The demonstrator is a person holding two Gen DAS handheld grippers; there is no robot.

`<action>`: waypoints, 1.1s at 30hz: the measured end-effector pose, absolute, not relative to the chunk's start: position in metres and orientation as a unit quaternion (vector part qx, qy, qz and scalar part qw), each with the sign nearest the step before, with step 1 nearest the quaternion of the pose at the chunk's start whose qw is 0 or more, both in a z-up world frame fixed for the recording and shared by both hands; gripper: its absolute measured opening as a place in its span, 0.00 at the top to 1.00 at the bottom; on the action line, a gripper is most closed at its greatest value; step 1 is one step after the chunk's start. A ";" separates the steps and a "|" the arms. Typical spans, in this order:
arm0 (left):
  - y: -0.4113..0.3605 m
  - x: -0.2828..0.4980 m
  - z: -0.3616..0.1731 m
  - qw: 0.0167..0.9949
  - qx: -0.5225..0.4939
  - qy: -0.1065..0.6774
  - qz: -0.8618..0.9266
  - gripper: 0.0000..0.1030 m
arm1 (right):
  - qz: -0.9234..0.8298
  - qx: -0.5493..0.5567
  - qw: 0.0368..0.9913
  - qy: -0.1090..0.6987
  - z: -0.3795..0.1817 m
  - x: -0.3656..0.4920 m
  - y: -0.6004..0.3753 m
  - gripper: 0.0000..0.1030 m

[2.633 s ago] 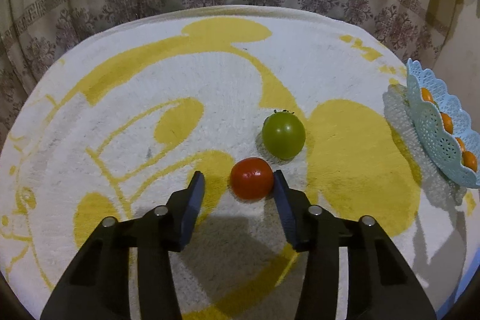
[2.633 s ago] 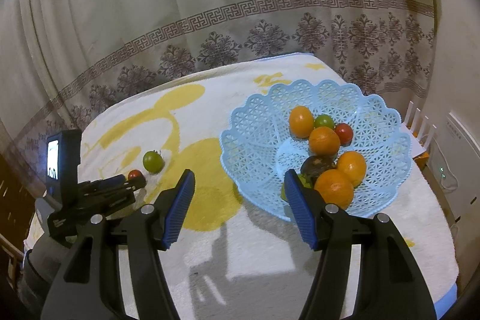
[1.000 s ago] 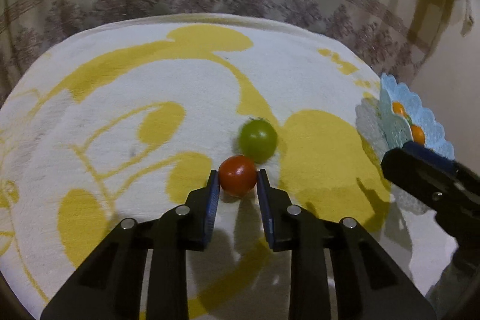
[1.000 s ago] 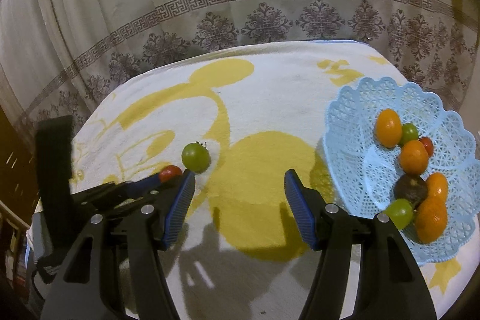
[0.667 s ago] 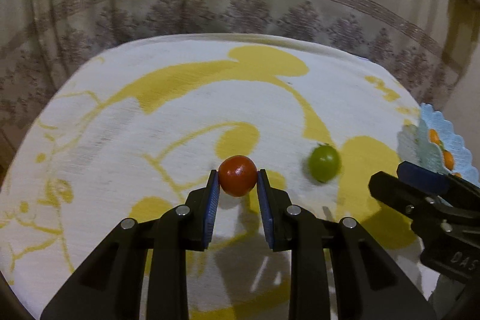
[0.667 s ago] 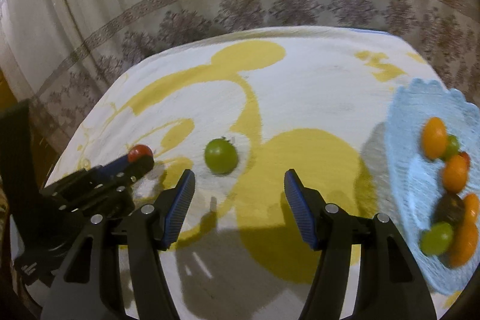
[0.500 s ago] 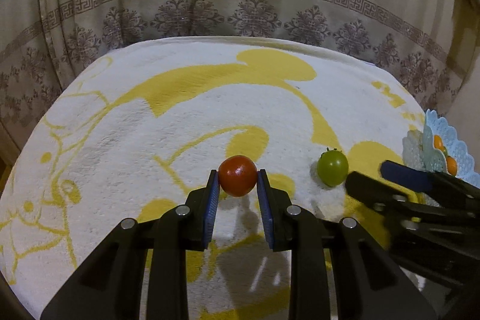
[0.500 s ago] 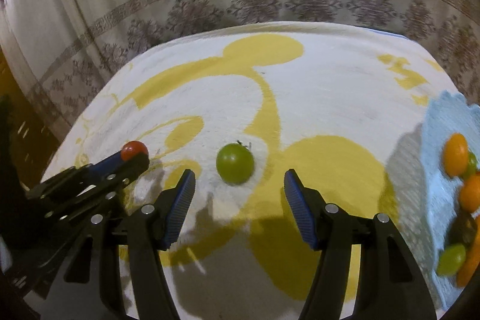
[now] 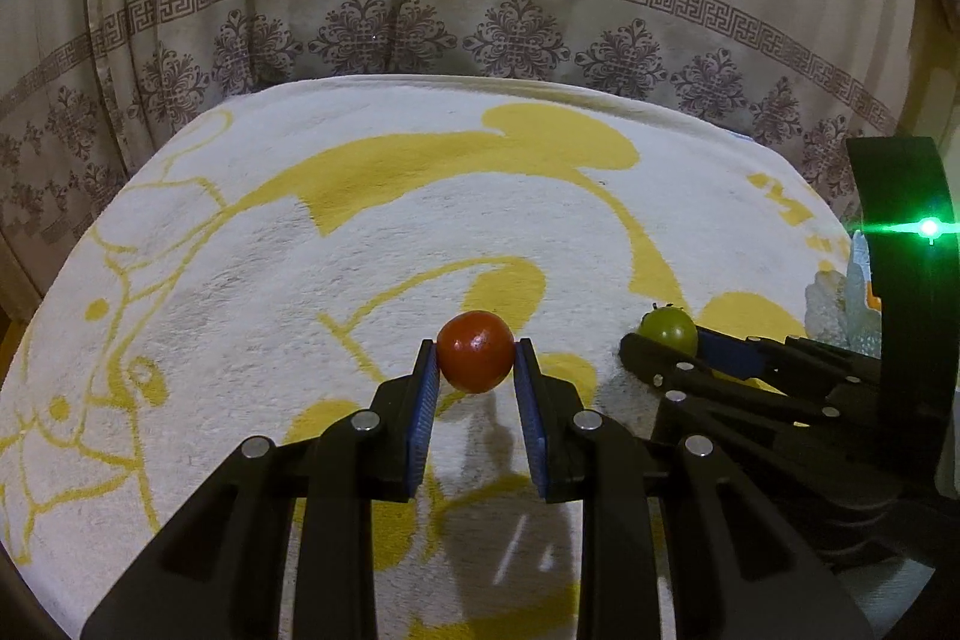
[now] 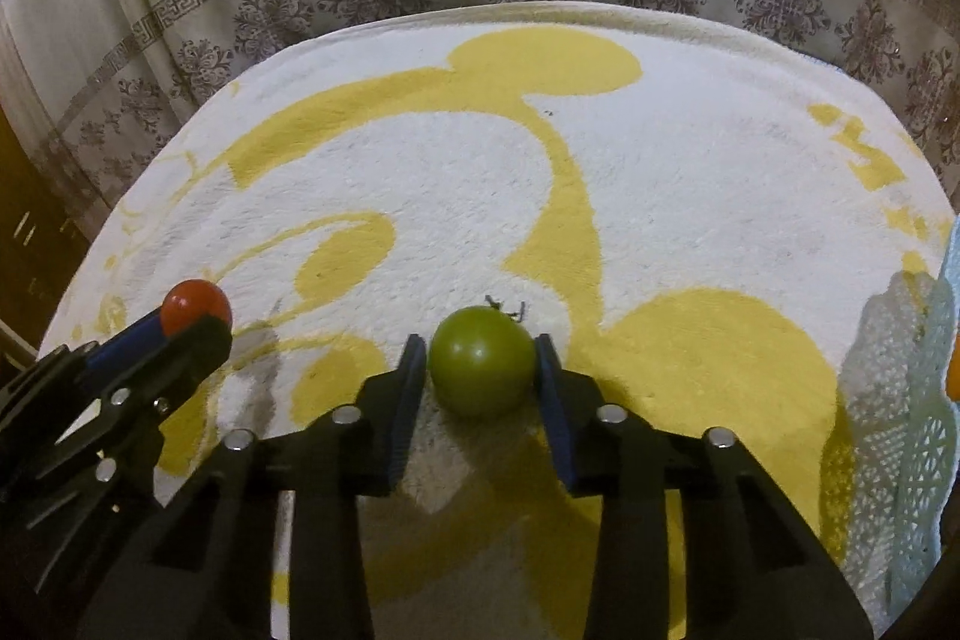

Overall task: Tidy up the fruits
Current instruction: 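Grasp the last green tomato with the right tool while the left tool holds the red tomato, then carry both tomatoes over the blue basket and open both tools to drop them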

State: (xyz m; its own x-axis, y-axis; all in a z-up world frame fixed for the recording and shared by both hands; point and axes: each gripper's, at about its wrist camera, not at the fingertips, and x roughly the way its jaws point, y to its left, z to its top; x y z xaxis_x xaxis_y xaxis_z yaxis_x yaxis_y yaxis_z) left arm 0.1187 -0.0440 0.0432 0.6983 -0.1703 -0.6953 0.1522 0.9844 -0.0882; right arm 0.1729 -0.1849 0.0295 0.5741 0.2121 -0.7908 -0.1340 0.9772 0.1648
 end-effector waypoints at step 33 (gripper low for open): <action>-0.062 0.095 0.063 0.930 0.001 0.345 -0.127 0.75 | 0.065 0.101 0.915 0.384 0.077 0.093 -0.228 0.67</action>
